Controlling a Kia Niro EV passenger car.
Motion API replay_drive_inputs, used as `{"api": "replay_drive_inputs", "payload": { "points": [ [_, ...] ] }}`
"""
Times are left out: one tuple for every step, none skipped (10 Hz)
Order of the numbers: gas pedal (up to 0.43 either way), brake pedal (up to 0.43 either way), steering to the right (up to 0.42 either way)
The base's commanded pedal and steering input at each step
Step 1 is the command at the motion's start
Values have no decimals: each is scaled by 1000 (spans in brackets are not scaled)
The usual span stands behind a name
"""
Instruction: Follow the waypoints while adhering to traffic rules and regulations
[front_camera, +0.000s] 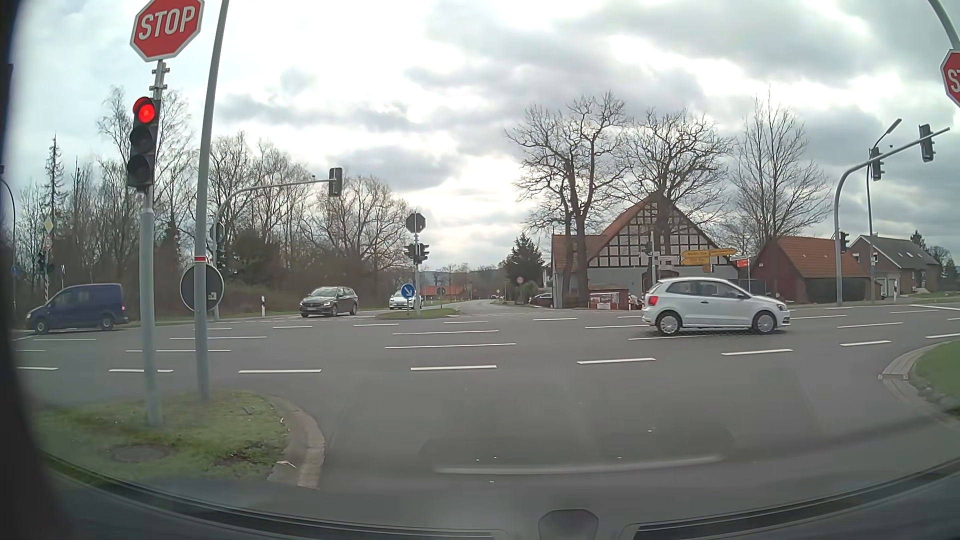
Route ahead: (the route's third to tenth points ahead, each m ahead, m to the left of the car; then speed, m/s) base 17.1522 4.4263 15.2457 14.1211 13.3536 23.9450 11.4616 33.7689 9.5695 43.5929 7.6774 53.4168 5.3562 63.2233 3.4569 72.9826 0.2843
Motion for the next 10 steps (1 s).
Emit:
{"api": "replay_drive_inputs", "payload": {
  "points": [
    [0,91,-2],
    [0,91,-2],
    [0,85,-2],
    [0,85,-2],
    [0,85,-2],
    [0,85,-2],
    [0,85,-2],
    [0,85,-2],
    [0,85,-2],
    [0,85,-2]
  ]
}}
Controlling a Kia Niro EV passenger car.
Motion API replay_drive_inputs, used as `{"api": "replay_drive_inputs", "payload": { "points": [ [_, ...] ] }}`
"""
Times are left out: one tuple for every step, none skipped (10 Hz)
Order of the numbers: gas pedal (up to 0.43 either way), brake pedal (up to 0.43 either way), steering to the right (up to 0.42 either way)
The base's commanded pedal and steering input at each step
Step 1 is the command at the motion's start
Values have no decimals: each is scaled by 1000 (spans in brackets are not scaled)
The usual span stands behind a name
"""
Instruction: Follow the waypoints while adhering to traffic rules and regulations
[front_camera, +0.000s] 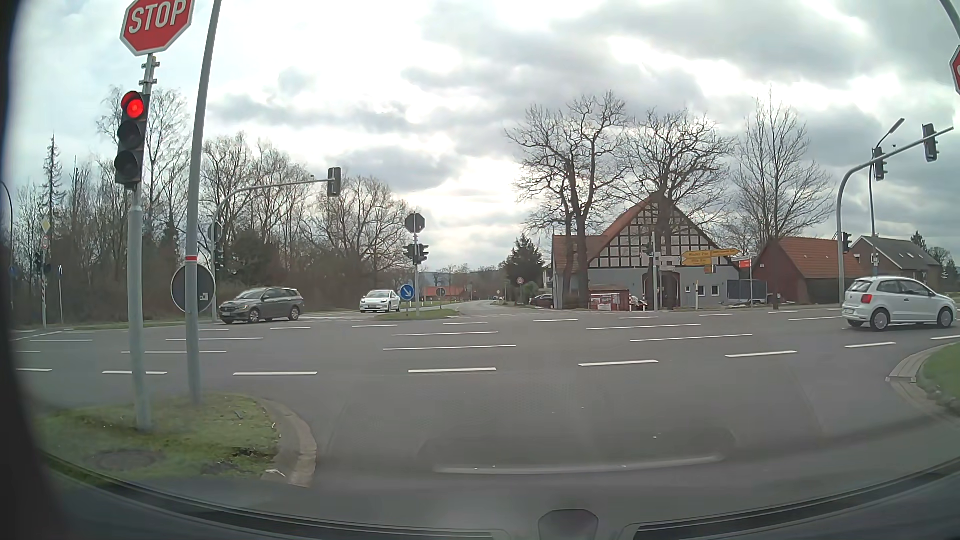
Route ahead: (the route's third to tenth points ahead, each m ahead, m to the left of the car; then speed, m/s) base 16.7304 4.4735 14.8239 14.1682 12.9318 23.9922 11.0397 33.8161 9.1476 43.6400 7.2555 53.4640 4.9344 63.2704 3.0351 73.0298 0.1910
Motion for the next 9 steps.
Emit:
{"api": "replay_drive_inputs", "payload": {
  "points": [
    [0,85,-2],
    [0,85,-2],
    [0,85,-2],
    [0,85,-2],
    [0,85,-2],
    [0,85,-2],
    [0,85,-2],
    [0,91,-2],
    [0,91,-2]
  ]
}}
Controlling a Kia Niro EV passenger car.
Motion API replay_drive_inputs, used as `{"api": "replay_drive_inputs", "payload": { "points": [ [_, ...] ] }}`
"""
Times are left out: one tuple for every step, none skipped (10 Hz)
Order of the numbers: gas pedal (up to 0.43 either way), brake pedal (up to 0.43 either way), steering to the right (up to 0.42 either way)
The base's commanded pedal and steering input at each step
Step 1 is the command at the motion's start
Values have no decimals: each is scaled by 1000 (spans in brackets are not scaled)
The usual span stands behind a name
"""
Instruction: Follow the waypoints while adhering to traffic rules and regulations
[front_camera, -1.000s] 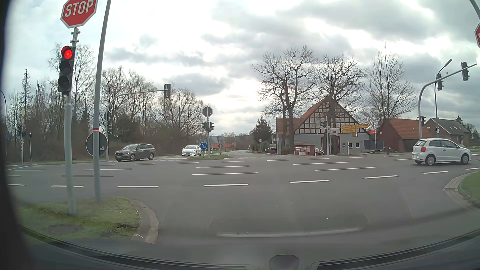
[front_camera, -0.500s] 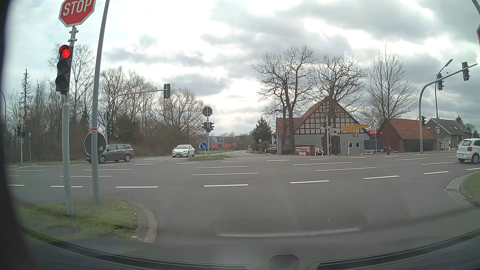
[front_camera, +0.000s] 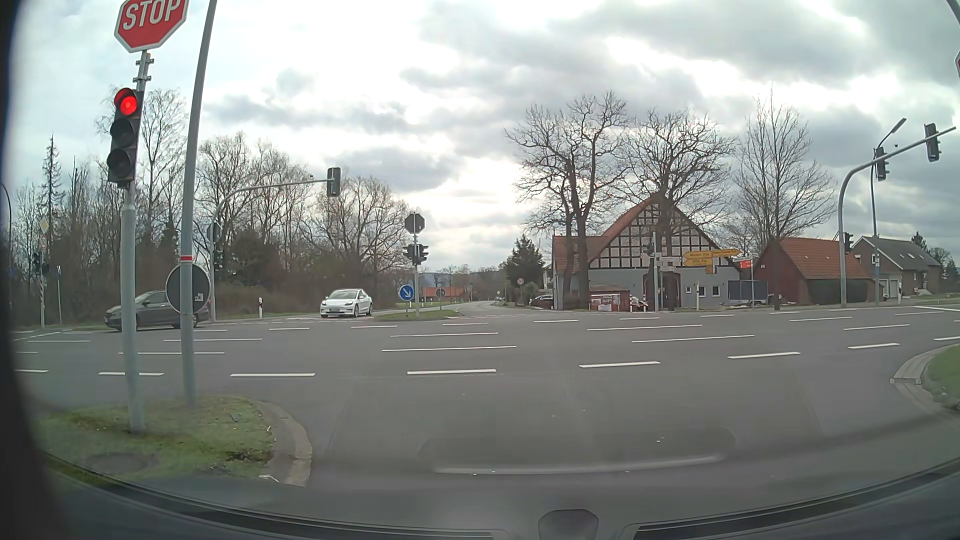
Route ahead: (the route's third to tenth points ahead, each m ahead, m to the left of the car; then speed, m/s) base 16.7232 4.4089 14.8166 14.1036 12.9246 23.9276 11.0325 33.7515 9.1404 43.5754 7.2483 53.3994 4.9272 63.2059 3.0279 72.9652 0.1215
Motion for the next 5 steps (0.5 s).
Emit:
{"api": "replay_drive_inputs", "payload": {
  "points": [
    [0,98,-2],
    [0,104,-2],
    [0,122,-2],
    [0,134,-2],
    [0,159,-2]
  ]
}}
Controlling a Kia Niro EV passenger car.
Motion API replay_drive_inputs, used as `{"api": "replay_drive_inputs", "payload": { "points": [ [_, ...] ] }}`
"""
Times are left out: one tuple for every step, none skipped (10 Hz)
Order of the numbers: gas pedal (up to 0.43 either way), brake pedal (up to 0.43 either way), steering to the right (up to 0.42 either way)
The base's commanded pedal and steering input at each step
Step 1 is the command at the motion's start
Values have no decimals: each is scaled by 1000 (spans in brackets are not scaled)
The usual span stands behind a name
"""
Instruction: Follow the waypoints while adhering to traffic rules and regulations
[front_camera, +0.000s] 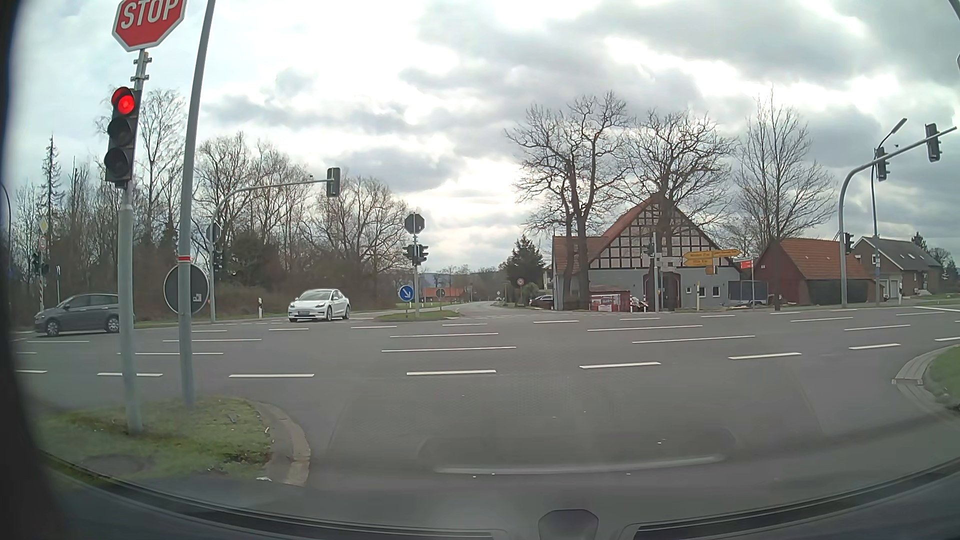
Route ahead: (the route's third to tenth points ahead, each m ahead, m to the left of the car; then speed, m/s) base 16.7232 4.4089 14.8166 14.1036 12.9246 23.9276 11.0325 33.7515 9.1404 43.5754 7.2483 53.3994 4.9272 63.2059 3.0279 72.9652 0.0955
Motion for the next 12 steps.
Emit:
{"api": "replay_drive_inputs", "payload": {
  "points": [
    [0,171,-2],
    [0,195,-2],
    [0,207,-2],
    [0,213,-2],
    [0,213,-2],
    [0,220,-3],
    [0,220,-2],
    [0,226,-2],
    [0,226,-2],
    [0,226,-2],
    [0,226,-3],
    [0,226,-2]
  ]
}}
